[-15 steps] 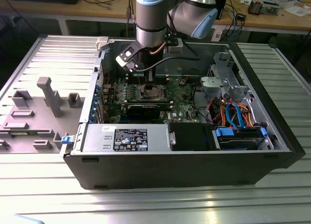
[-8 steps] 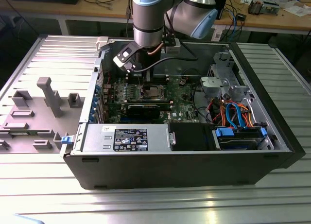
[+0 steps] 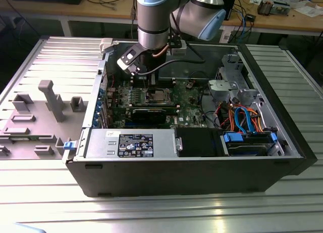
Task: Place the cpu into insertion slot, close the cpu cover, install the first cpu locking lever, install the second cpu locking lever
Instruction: 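Close the cpu cover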
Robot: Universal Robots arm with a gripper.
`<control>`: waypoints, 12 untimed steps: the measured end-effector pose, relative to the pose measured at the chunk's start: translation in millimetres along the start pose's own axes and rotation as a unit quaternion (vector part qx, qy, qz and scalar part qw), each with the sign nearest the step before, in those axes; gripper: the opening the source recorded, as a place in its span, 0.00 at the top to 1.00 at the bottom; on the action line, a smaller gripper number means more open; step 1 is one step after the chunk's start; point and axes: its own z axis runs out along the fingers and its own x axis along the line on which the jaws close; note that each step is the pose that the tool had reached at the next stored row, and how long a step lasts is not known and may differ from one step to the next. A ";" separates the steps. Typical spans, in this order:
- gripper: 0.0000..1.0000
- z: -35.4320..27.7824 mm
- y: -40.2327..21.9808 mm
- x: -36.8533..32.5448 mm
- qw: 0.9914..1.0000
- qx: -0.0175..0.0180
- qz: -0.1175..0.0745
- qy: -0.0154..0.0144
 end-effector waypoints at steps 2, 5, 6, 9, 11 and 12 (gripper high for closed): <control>0.89 0.1 -2.6 0.1 1.000 0.000 0.000 0.000; 0.89 1.6 -3.7 0.1 1.000 0.000 0.000 0.000; 0.89 3.0 -3.7 0.1 1.000 0.000 0.000 0.000; 0.89 6.3 -4.0 0.0 1.000 0.001 0.000 0.000; 0.89 9.9 -4.0 0.0 1.000 0.002 0.000 0.000; 0.89 11.3 -4.0 -0.1 1.000 0.002 0.000 0.000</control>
